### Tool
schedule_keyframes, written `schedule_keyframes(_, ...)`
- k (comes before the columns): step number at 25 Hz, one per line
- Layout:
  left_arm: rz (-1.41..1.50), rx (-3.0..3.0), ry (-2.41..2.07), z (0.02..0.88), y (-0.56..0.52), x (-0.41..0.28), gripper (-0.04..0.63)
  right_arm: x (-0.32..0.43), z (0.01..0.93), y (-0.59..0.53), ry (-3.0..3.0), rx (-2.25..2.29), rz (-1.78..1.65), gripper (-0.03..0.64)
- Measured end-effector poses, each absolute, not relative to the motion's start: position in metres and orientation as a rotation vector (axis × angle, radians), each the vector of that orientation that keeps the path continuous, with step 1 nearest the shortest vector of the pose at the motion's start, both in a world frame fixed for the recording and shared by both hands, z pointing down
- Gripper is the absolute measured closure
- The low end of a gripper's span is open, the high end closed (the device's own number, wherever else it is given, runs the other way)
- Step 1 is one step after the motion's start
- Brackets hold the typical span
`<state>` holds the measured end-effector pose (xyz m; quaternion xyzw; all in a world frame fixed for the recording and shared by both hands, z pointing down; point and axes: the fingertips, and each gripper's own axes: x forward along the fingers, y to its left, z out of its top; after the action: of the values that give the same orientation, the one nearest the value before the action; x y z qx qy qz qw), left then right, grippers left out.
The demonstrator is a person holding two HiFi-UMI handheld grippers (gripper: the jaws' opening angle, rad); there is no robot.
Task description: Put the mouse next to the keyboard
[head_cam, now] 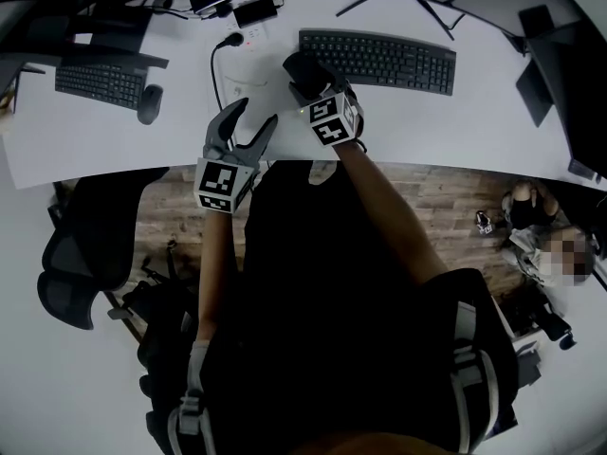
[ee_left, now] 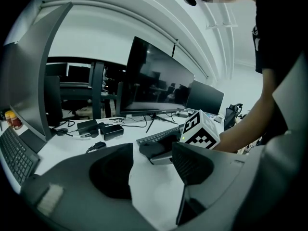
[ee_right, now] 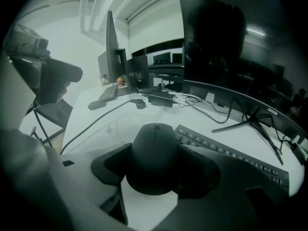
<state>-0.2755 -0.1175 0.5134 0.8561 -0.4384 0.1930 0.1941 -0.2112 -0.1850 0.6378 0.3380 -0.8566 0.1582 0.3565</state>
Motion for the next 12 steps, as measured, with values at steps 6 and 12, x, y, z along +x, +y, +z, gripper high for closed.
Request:
schedule_keyframes(6,0.529,2.420,-1.205,0.508,-0.122,-0.247,0.350,-0.181,0.632,-0.186,-2.203,0.901,0.404,0.322)
schedule_keyframes(12,0.532,2.437,-1.181,0.504,-0.125,-0.221,0.350,-0.151,0.626,-0.187,-2.197,0.932,0.416,0.322)
